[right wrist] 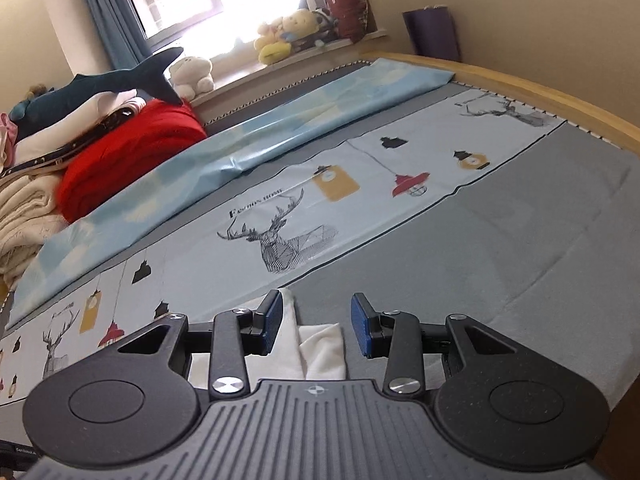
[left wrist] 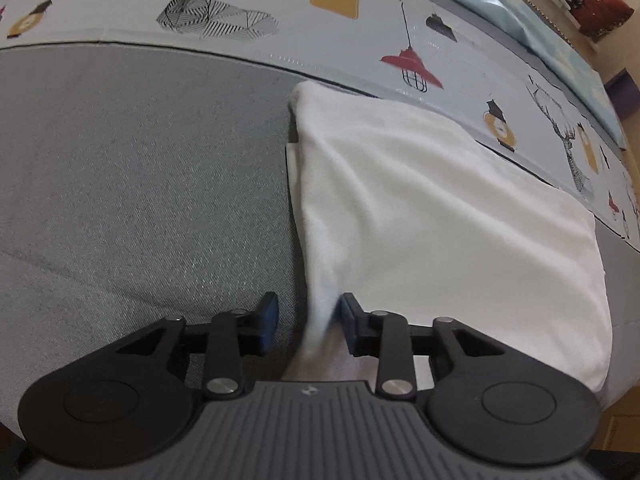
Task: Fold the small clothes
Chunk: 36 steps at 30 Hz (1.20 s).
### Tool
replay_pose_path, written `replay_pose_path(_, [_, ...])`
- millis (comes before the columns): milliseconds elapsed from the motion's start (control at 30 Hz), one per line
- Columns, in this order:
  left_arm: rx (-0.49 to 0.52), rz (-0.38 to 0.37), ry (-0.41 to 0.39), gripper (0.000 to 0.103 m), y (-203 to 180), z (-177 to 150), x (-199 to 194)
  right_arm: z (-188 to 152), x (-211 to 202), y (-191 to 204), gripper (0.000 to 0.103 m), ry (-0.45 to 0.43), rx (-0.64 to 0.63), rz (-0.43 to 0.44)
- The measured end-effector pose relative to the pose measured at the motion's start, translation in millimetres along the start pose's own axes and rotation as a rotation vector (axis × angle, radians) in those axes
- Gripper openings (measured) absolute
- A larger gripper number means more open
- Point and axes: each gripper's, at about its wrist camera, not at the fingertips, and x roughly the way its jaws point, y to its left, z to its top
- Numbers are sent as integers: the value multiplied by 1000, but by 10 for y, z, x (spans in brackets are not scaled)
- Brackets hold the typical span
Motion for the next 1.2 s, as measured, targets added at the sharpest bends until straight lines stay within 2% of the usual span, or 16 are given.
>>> replay_pose_path(100, [-6, -24, 22, 41, -7, 4, 64, 6, 25, -12, 39, 8, 11, 0])
replay_pose_path(267, [7, -22, 27, 41, -106, 10, 143, -7, 4, -31, 39, 13, 0, -2])
replay_pose_path(333, [32, -12, 20, 36, -164, 13, 166, -6, 5, -64, 39, 17, -1, -2])
replay_pose_path(367, [43, -15, 21, 29, -189, 11, 174, -6, 6, -80, 39, 18, -2, -5])
replay_pose_path(500, [53, -8, 11, 16, -208, 4, 147, 10, 8, -145, 39, 19, 2, -15])
replay_pose_path(667, [19, -15, -33, 9, -141, -29, -15, 21, 20, -164, 39, 16, 18, -13])
replay_pose_path(733, [39, 40, -64, 7, -174, -51, -104, 6, 34, -123, 39, 18, 19, -7])
replay_pose_path(833, [131, 217, -96, 6, -297, -153, -169, -21, 74, -36, 39, 28, 8, 11])
replay_pose_path(900, [156, 260, -87, 6, -354, -197, -188, -39, 96, 29, 39, 35, -2, 25])
replay_pose_path(1067, [111, 235, -113, 6, -438, -173, -328, -85, 142, 156, 39, 58, -9, 53])
replay_pose_path(1200, [66, 138, -158, 5, -624, -133, -467, -91, 128, 173, 39, 61, -13, 64])
